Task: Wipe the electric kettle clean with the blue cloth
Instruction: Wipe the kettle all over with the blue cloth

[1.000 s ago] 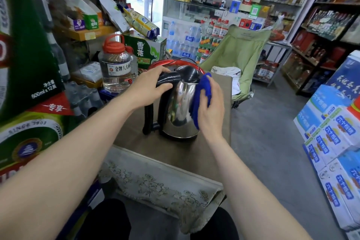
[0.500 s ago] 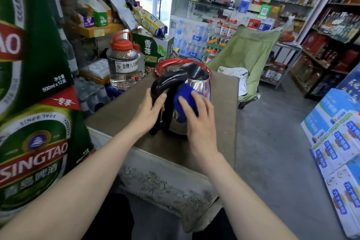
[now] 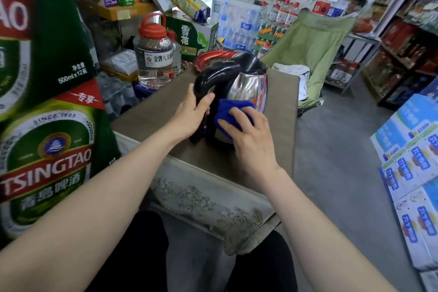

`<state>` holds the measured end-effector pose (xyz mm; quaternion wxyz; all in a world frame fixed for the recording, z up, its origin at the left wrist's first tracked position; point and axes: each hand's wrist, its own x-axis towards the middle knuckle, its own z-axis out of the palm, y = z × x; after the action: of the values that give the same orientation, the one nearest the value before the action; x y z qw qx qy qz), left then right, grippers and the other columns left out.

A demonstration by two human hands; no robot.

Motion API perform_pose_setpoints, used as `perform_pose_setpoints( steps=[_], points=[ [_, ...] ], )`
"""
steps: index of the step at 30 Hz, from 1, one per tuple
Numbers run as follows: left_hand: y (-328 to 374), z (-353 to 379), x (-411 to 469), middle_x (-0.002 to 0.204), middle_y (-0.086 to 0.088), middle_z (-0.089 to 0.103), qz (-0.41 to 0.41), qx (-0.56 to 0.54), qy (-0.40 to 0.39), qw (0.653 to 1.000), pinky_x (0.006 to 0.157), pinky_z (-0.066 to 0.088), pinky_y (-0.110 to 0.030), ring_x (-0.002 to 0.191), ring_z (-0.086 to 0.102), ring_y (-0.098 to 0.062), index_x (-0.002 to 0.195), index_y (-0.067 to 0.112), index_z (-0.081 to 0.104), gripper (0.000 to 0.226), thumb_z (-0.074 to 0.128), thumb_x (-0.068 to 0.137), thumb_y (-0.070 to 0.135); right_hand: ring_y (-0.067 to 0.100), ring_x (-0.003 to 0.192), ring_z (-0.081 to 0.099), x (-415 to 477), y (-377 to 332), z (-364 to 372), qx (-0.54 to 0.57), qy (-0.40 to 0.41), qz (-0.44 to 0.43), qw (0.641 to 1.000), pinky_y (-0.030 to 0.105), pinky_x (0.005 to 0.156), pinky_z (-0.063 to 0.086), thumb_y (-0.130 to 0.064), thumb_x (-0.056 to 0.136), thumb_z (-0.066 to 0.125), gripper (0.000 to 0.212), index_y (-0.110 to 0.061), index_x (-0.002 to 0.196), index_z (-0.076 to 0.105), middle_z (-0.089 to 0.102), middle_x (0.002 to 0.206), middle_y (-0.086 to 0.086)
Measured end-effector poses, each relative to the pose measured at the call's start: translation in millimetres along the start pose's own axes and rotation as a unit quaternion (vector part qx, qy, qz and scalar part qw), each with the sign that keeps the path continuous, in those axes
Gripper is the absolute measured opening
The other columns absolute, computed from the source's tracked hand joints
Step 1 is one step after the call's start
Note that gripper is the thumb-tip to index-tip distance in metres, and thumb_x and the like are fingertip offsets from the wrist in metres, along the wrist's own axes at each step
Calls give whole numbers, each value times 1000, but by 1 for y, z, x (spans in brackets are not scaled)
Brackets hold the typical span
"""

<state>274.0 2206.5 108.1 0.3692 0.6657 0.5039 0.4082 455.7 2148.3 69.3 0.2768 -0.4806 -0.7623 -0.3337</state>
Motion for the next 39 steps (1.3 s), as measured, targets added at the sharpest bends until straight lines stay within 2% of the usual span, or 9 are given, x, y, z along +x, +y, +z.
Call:
perform_pose_setpoints(
  steps=[7,12,16,20,25,30,35,36,39],
  points=[
    [4,-3,-3,97,17,53,-2,-1,-20,1000,93,28,-23,109,45,-8,154,13,18,67,39,100,46,35,105,57,-37,-6,8,54,-92,-30,994,45,87,51,-14,89,56,30,-23,111,75,64,123,11],
    [4,-5,-2,89,14,56,11,18,-27,999,91,35,-28,87,53,3,130,22,37,39,39,100,47,31,123,46,-1,4,-22,172,-1,196,965,29,103,39,1,78,61,51,-20,124,65,49,136,12],
    [0,-12,-3,112,-2,59,36,38,-48,997,100,41,-39,112,56,-19,132,19,36,49,41,97,52,20,129,45,-2,-19,-19,286,58,340,894,26,110,35,-1,81,57,51,-20,128,54,38,139,4],
    [14,-17,-10,142,-6,38,157,115,52,980,107,29,-29,132,38,-17,144,18,29,57,56,96,31,-21,107,39,-21,-31,-14,327,32,442,835,-4,91,25,3,82,62,47,-15,123,48,42,131,10],
    [56,-16,7,152,-5,35,293,297,60,907,115,26,-35,140,32,-21,150,20,32,64,60,94,31,12,119,47,10,-19,-32,303,65,392,866,22,102,36,2,84,55,46,-16,126,52,43,134,6],
    [58,-10,26,151,-6,40,313,364,33,877,105,38,-39,132,42,-29,148,16,39,55,56,96,17,18,131,44,50,7,-30,275,85,329,899,26,112,33,-9,93,51,45,-19,137,50,44,143,4],
    [49,-18,33,145,-5,47,349,353,27,868,100,40,-37,123,47,-28,145,17,45,51,56,95,13,27,134,45,-7,-7,12,364,53,600,711,32,111,33,-9,97,44,45,-13,142,42,49,143,11],
    [48,-23,36,145,-4,47,352,350,17,868,101,38,-37,124,47,-27,145,18,45,51,55,95,12,26,132,48,-16,-12,13,363,32,611,703,30,109,35,-8,97,44,44,-13,141,43,51,141,11],
    [41,-46,47,146,-1,46,333,330,-7,883,112,34,-44,131,44,-24,145,23,44,53,54,94,10,14,123,44,-4,-25,-4,340,72,511,786,19,107,31,0,92,48,45,-11,136,47,48,138,9]
  ],
)
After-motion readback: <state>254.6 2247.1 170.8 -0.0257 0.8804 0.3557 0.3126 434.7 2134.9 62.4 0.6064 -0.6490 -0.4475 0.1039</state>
